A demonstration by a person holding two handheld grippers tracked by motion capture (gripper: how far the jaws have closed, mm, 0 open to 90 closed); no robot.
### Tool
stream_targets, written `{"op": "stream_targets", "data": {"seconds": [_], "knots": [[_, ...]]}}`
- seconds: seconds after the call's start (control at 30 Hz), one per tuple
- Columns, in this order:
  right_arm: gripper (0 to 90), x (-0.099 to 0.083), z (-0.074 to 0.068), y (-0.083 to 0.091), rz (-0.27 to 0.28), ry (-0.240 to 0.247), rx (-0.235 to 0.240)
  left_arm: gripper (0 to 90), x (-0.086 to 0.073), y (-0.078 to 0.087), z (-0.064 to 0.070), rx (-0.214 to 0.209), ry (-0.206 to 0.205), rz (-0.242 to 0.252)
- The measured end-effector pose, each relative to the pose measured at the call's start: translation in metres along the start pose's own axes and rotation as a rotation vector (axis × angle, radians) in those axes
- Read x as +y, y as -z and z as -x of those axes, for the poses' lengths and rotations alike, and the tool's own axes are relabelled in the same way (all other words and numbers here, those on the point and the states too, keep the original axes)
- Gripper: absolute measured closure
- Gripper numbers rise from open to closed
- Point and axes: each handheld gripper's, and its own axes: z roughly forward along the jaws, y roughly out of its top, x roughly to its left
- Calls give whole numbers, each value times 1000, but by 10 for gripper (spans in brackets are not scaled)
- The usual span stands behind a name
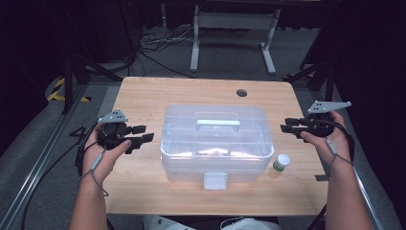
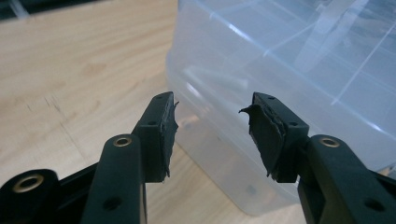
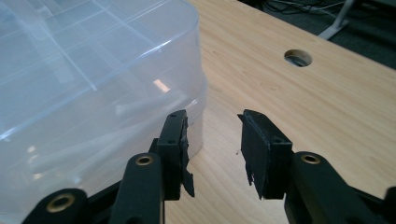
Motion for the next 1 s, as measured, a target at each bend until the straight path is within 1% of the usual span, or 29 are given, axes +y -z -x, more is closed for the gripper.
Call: {"op": "stream_targets", "data": {"seconds": [0.03, 0.1, 0.17, 0.23, 0.27, 0.3, 0.33, 0.37, 0.4, 0.43, 0.5, 0.57, 0.63, 0.77, 0.8, 0.9, 1.0], "knots": [[637, -1, 1, 0, -8, -7, 0, 518, 0, -1, 1, -1, -11, 10], [651, -2, 2, 1, -17, -16, -7, 527, 1, -1, 2, -9, -44, 15], [653, -2, 2, 2, -17, -21, -11, 523, 1, -2, 2, -17, -50, 18], [652, -3, 2, 5, -8, -25, -9, 518, 2, -2, 1, -23, -55, 11], [648, -3, 2, 6, -8, -25, -8, 519, 1, -2, 1, -29, -45, 7], [643, -3, 1, 7, -5, -26, -6, 517, 0, -3, -1, -51, 22, -8], [641, -3, 1, 7, -5, -23, -7, 506, 1, -3, -1, -45, 21, -19], [635, -4, 1, 7, -7, -21, -7, 516, 1, -4, -1, -34, 4, -11], [625, -5, 1, 7, -8, -25, -6, 516, 1, -4, 0, -31, 6, -10], [619, -5, 2, 7, -8, -27, -6, 516, 2, -4, 0, -28, -2, -11], [617, -6, 3, 8, -8, -30, -15, 500, 5, -4, 1, -29, -29, 0], [617, -7, 3, 9, -7, -34, -16, 494, 7, -3, 2, -32, -35, 4], [615, -7, 3, 9, -9, -34, -16, 489, 8, -3, 3, -37, -42, 3], [608, -8, 4, 9, -13, -39, -16, 479, 23, 0, 13, -44, -72, -6], [606, -8, 3, 8, -16, -44, -17, 476, 27, 1, 15, -45, -81, 0], [595, -8, 2, 6, -21, -43, -17, 455, 34, -3, 20, -78, -84, -2], [588, -8, 1, 4, -22, -43, -14, 457, 39, -7, 22, -81, -100, -10]]}}
